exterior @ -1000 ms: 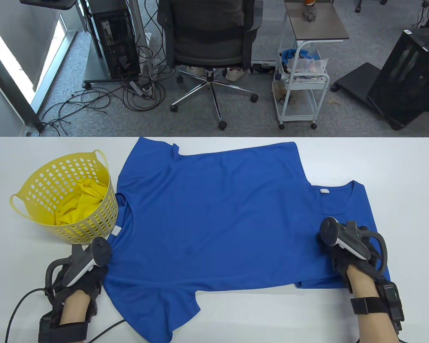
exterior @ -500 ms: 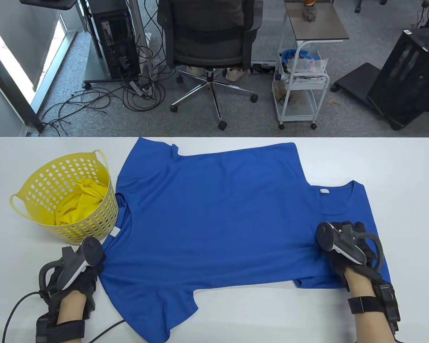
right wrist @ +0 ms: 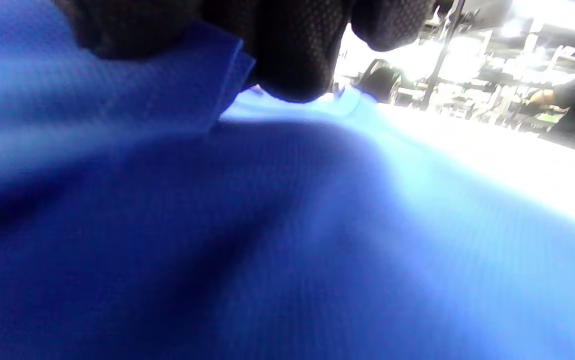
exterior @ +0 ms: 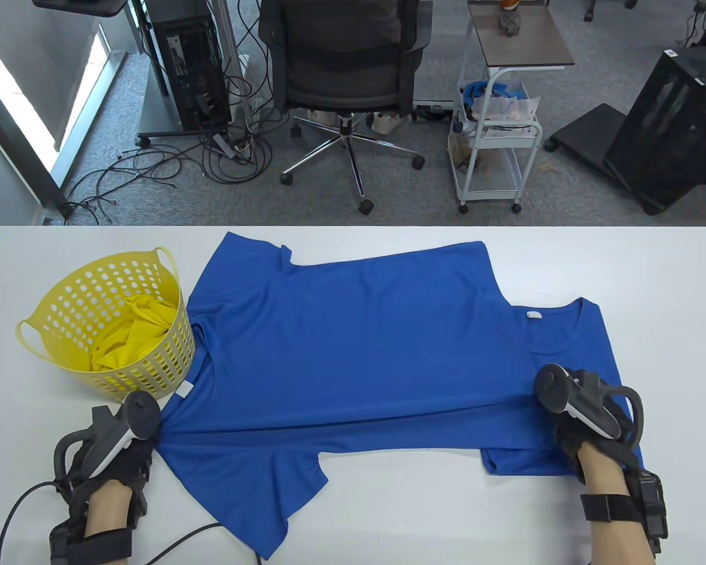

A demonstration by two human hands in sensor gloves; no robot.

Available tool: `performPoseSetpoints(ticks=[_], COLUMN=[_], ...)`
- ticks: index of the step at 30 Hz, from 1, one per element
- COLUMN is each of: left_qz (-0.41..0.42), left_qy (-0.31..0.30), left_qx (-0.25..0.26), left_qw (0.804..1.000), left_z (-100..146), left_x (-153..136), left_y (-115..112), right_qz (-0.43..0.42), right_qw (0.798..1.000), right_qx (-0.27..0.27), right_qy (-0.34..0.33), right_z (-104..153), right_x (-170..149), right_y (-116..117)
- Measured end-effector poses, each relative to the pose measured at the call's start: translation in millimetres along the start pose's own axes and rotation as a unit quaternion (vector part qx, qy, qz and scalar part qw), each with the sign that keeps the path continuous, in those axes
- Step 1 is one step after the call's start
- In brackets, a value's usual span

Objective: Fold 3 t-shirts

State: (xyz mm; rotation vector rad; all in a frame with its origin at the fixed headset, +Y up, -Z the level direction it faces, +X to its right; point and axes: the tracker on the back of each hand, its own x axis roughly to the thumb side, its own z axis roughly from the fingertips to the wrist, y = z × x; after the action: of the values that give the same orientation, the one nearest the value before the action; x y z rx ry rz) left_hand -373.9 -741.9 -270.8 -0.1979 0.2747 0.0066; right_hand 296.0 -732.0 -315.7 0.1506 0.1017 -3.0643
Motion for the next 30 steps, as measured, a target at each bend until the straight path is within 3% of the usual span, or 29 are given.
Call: performPoseSetpoints(ticks=[2, 3, 4, 5, 6, 8, 9, 10, 11, 13, 19, 21, 26, 30], left_qz=[0.047, 0.061, 0.065, 0.058, 0.038, 0.019, 0.018, 0.020, 0.015, 0.005, -0.037, -0.075, -0.078, -0.065], left_qy=[-0.020, -0.025, -0.028, -0.034, -0.039, -0.027, -0.028, -0.026, -0.021, -0.022, -0.028, -0.017, -0.011, -0.053], left_qx=[0.098, 0.175, 0.252, 0.282, 0.276, 0.137, 0.054, 0.034, 0.027, 0.039, -0.083, -0.093, -0.071, -0.010], left_qw=[0.994, 0.982, 0.965, 0.957, 0.960, 0.990, 0.998, 0.999, 0.999, 0.999, 0.995, 0.993, 0.994, 0.996], left_z=[17, 30, 41, 46, 49, 40, 34, 32, 30, 26, 13, 9, 8, 17], left_x=[-3, -5, -7, -8, -9, -8, -8, -7, -7, -4, 18, 21, 23, 41], left_y=[24, 36, 45, 50, 52, 41, 30, 25, 21, 17, -12, -18, -16, -4], right_qz=[-0.039, -0.062, -0.070, -0.067, -0.054, -0.035, -0.018, -0.018, -0.036, -0.073, -0.072, -0.073, -0.082, -0.095], right_qw=[0.993, 0.984, 0.978, 0.976, 0.987, 0.998, 0.996, 0.991, 0.989, 0.987, 0.993, 0.993, 0.993, 0.992], right_qx=[-0.108, -0.167, -0.198, -0.206, -0.154, -0.041, 0.076, 0.125, 0.139, 0.139, 0.088, 0.082, 0.072, 0.070], right_qy=[0.007, 0.012, 0.015, 0.012, -0.004, -0.037, -0.036, -0.037, -0.039, -0.041, -0.036, -0.039, -0.045, -0.049], right_z=[7, 14, 19, 22, 22, 19, 15, 15, 15, 14, 16, 17, 20, 22], right_x=[-7, -12, -15, -18, -19, -18, -16, -16, -17, -19, -18, -17, -18, -18], right_y=[-29, -44, -51, -55, -54, -44, -30, -25, -16, -11, -14, -14, -18, -21])
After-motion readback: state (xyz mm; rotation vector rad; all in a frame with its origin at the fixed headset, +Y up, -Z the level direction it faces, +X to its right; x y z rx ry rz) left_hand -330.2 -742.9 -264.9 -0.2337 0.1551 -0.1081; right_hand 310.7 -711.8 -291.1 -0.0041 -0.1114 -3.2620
